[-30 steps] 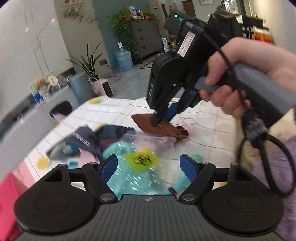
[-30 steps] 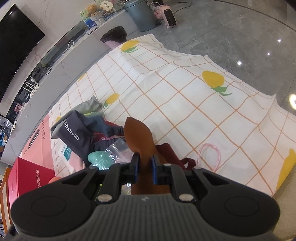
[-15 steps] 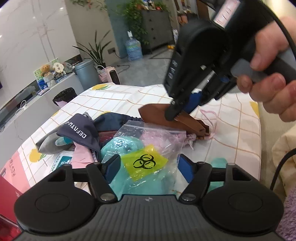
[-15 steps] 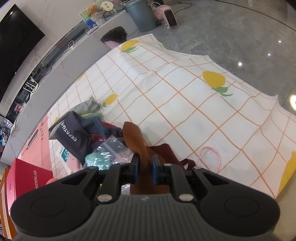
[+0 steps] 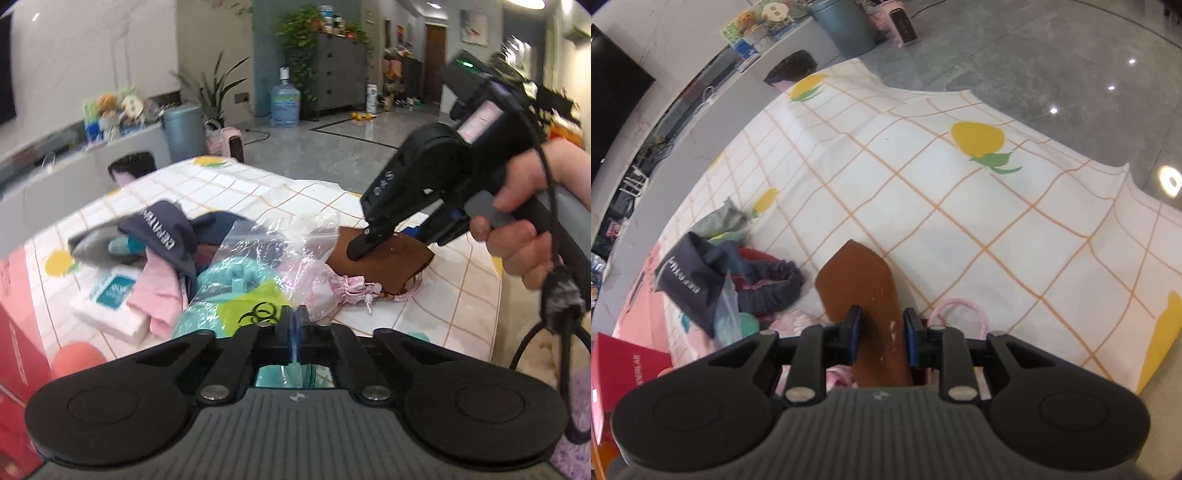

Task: Organize soft objects
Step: 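Grasp the clear plastic bag with the left gripper while the right gripper holds the brown fabric, then carry the plastic bag with the left gripper and brown fabric with the right gripper toward the white box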

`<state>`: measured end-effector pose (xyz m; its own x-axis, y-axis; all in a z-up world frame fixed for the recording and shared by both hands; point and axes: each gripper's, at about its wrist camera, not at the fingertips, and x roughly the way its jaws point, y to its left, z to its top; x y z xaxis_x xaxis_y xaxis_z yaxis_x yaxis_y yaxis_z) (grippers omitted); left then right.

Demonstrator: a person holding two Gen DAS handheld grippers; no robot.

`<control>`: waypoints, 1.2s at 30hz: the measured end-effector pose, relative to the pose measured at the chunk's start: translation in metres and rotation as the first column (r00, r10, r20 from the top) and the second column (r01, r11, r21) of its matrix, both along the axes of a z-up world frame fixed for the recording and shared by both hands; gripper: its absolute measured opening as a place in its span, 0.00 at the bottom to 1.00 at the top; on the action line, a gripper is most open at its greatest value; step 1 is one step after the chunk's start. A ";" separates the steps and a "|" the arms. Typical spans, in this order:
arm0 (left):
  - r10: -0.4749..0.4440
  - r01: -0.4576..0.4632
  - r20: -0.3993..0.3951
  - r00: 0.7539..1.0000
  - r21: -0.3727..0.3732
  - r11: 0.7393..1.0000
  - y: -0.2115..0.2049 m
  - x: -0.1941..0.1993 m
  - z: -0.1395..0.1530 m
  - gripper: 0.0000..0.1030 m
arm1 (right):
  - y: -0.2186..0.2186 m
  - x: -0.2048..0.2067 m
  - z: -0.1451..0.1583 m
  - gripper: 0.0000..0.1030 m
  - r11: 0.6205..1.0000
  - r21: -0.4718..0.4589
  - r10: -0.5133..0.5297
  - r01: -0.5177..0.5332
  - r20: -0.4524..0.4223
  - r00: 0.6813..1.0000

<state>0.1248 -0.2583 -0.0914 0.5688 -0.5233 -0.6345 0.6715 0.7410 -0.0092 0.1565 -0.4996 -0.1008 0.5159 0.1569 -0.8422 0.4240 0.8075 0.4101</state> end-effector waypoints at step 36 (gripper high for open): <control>0.218 -0.276 -0.217 0.952 -0.292 0.916 0.090 0.000 0.079 0.00 | 0.029 -0.017 0.057 0.02 1.000 0.007 0.023 -0.025 0.203 0.979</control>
